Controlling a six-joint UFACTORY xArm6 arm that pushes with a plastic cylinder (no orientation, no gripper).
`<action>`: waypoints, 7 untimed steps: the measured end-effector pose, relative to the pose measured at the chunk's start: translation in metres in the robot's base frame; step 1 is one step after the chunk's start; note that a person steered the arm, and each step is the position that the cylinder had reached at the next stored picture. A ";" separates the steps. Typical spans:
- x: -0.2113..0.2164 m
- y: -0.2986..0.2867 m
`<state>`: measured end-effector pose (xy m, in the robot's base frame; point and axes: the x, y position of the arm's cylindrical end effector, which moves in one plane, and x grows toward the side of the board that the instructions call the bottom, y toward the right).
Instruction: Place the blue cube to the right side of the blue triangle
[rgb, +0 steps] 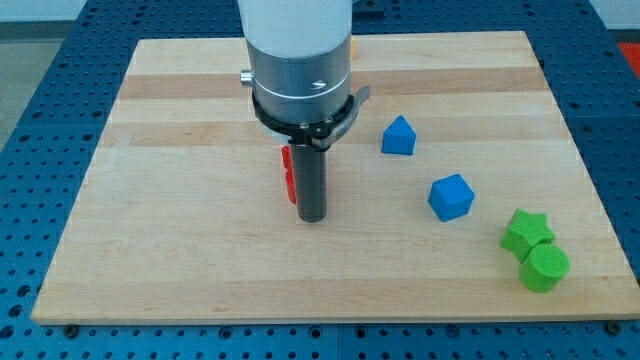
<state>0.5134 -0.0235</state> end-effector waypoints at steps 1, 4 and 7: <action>0.016 0.023; 0.018 0.123; 0.010 0.168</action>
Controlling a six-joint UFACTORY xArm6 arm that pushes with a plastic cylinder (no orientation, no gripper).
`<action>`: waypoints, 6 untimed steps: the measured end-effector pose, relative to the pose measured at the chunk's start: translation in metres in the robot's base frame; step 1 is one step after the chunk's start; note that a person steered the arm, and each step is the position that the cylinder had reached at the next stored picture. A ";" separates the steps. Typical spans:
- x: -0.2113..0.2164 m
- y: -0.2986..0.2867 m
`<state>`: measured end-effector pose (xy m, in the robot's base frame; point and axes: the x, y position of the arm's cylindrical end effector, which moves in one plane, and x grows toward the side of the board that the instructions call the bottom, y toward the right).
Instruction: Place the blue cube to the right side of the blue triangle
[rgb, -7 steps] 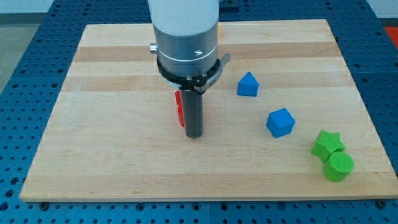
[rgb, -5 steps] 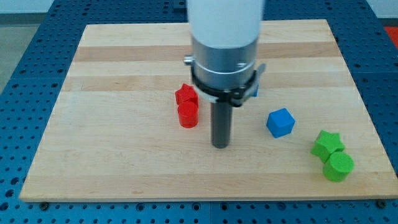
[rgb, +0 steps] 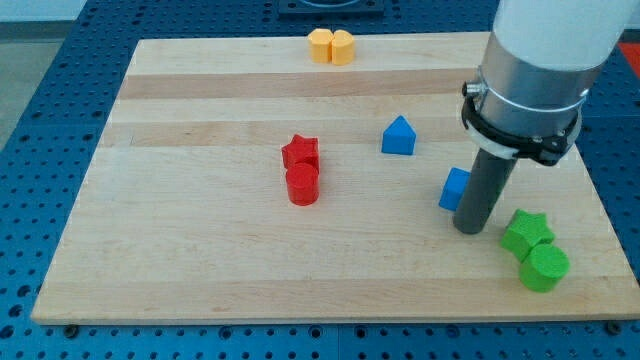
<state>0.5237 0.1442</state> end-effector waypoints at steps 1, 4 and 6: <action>-0.017 0.000; -0.051 0.006; -0.076 0.006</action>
<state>0.4477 0.1503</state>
